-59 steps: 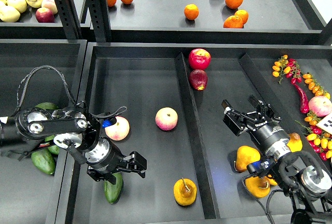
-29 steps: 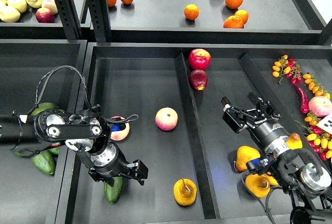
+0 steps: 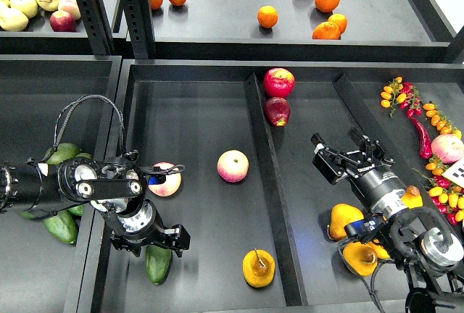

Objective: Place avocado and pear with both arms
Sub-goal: 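Lower the left gripper and close it on the avocado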

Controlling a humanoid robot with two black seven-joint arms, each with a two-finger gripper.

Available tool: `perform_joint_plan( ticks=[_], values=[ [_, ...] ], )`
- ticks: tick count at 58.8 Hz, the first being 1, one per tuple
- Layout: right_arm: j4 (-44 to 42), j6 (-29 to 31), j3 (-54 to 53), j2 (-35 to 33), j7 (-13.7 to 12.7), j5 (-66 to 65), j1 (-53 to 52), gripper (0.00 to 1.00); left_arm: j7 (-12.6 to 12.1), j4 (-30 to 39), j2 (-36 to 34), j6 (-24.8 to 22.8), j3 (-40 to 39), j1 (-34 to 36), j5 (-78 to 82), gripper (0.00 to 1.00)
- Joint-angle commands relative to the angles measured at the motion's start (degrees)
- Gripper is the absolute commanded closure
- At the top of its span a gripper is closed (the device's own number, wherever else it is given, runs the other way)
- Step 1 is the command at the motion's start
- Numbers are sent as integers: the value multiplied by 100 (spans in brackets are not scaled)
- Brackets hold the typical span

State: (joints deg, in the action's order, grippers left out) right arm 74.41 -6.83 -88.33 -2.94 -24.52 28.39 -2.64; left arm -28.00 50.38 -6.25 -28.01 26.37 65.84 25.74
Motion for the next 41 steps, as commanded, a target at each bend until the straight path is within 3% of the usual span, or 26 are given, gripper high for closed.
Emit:
perform_joint_plan(
  ticks=[1,32,41],
  values=[
    [4,6,-8,4,0,0,0,0,0,-108,80,1,17,-89,10,0],
    [4,15,-17,-5,0,0,-61,0,0,-723,379,1,87,-370,54,1],
    [4,15,-8,4,0,0,-61,0,0,-740,397,1,105,-441,54,6]
  ],
)
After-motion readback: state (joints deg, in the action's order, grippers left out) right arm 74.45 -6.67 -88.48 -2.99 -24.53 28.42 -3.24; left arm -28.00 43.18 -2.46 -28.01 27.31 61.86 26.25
